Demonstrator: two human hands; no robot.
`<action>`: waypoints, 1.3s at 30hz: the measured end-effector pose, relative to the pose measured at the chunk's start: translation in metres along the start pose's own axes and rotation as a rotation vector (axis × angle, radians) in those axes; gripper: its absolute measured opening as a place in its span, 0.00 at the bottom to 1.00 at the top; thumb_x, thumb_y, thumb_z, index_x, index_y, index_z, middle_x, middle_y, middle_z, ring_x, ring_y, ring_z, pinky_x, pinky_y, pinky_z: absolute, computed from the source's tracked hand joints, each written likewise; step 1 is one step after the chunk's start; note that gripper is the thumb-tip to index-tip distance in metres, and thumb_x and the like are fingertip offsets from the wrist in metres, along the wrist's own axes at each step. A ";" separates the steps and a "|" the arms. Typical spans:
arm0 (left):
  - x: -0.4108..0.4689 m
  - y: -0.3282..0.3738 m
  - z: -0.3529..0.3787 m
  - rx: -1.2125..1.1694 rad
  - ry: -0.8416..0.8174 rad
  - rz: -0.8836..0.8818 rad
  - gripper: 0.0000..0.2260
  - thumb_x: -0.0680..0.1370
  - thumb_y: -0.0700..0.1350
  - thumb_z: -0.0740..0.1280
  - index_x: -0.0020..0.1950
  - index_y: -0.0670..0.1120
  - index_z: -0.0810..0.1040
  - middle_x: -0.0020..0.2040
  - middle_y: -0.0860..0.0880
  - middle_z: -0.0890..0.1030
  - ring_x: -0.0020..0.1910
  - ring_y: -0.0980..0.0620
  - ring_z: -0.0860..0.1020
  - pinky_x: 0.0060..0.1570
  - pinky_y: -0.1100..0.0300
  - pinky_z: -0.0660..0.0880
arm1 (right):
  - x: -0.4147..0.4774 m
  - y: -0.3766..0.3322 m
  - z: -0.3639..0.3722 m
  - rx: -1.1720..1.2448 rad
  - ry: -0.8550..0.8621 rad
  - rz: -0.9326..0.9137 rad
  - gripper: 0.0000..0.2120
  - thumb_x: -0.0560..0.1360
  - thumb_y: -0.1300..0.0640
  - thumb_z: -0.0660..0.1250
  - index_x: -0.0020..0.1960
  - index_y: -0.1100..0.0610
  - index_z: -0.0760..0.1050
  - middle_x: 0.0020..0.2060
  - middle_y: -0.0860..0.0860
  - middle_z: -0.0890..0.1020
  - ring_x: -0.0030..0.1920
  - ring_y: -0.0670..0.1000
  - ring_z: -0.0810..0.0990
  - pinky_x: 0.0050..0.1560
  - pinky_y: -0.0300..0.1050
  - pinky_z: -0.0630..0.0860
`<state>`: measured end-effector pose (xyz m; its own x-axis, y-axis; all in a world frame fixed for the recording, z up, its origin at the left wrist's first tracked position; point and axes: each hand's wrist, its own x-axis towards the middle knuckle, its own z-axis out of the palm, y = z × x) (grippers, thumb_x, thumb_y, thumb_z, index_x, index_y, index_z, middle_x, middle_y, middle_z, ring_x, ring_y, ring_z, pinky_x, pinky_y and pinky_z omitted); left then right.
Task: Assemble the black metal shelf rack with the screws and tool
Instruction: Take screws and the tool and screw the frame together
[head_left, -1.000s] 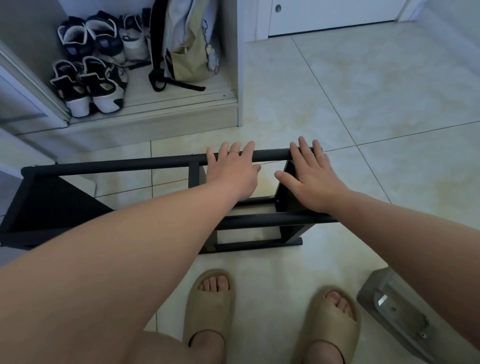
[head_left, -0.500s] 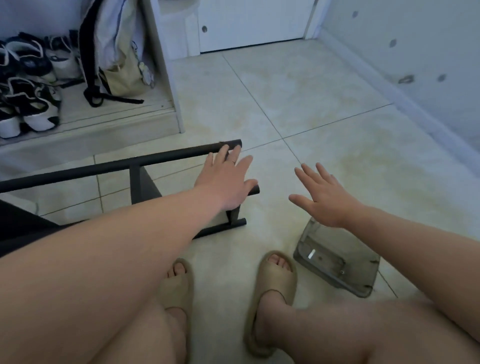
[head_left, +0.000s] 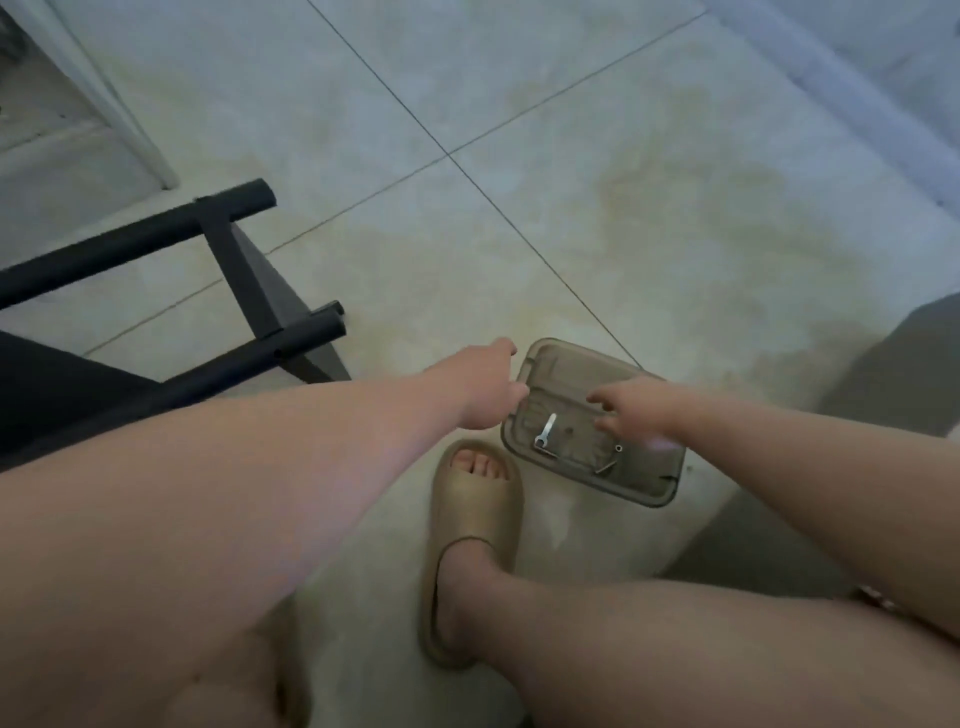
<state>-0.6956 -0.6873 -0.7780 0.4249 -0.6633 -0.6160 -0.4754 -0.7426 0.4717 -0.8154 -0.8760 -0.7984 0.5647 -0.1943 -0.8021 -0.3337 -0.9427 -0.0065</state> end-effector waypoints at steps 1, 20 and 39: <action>0.009 -0.003 0.011 -0.037 -0.032 -0.036 0.27 0.82 0.54 0.61 0.79 0.46 0.59 0.72 0.43 0.73 0.70 0.42 0.71 0.67 0.51 0.69 | 0.010 0.004 0.009 -0.020 -0.025 0.007 0.25 0.84 0.47 0.59 0.79 0.51 0.64 0.72 0.55 0.74 0.71 0.58 0.73 0.68 0.49 0.71; 0.048 -0.024 0.093 -0.506 0.018 -0.223 0.14 0.80 0.54 0.65 0.55 0.46 0.67 0.47 0.45 0.80 0.43 0.43 0.81 0.44 0.52 0.78 | 0.089 0.025 0.095 -0.167 -0.004 -0.157 0.19 0.77 0.52 0.69 0.65 0.56 0.70 0.63 0.54 0.77 0.62 0.59 0.78 0.56 0.53 0.78; 0.021 -0.024 0.043 -0.356 -0.095 -0.231 0.25 0.81 0.58 0.62 0.71 0.43 0.67 0.59 0.44 0.79 0.56 0.44 0.78 0.50 0.55 0.71 | 0.053 0.019 0.048 -0.097 0.053 -0.096 0.08 0.76 0.54 0.68 0.51 0.53 0.71 0.49 0.55 0.80 0.50 0.60 0.81 0.46 0.49 0.77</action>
<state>-0.7082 -0.6790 -0.8295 0.4078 -0.4772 -0.7785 -0.0737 -0.8670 0.4928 -0.8278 -0.8911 -0.8699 0.6303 -0.1134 -0.7680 -0.2031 -0.9789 -0.0221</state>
